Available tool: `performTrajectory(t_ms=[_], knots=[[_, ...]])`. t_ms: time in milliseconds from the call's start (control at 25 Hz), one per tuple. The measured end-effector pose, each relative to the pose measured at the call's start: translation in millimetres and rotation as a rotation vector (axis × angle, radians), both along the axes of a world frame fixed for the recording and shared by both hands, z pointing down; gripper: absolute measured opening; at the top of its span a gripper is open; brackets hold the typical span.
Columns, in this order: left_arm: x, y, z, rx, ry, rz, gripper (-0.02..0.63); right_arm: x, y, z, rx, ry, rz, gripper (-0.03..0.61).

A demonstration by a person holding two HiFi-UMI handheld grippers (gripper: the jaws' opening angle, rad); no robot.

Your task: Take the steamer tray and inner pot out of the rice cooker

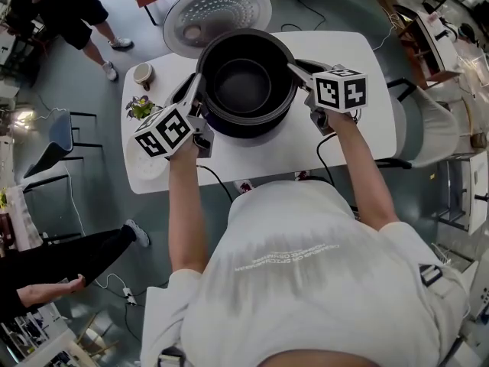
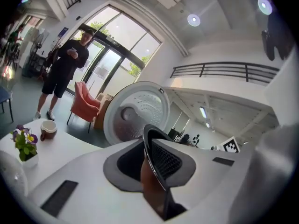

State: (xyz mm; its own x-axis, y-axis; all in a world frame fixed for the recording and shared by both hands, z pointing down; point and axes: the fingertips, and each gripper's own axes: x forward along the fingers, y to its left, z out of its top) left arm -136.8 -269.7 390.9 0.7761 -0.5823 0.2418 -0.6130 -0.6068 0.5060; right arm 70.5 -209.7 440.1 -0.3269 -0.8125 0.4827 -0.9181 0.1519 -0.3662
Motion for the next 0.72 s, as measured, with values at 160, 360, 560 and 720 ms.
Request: performTrajectory(t_ms=[160,360,560,720], knots=[[12,0,-29,0.039,0.095,0.028,0.051,8,5,-12,0.024,-0.02,0.027,0.098],[43,8,-48,0.086,0.125,0.081,0.044,38,23,-31,0.078,-0.055,0.086,0.089],[76,10,-52,0.082,0.124,0.157,0.044,68,41,-57,0.14,-0.058,0.166,0.084],[107,17,-49,0.065,0.125,0.236,0.044,94,65,-67,0.169,-0.038,0.253,0.08]])
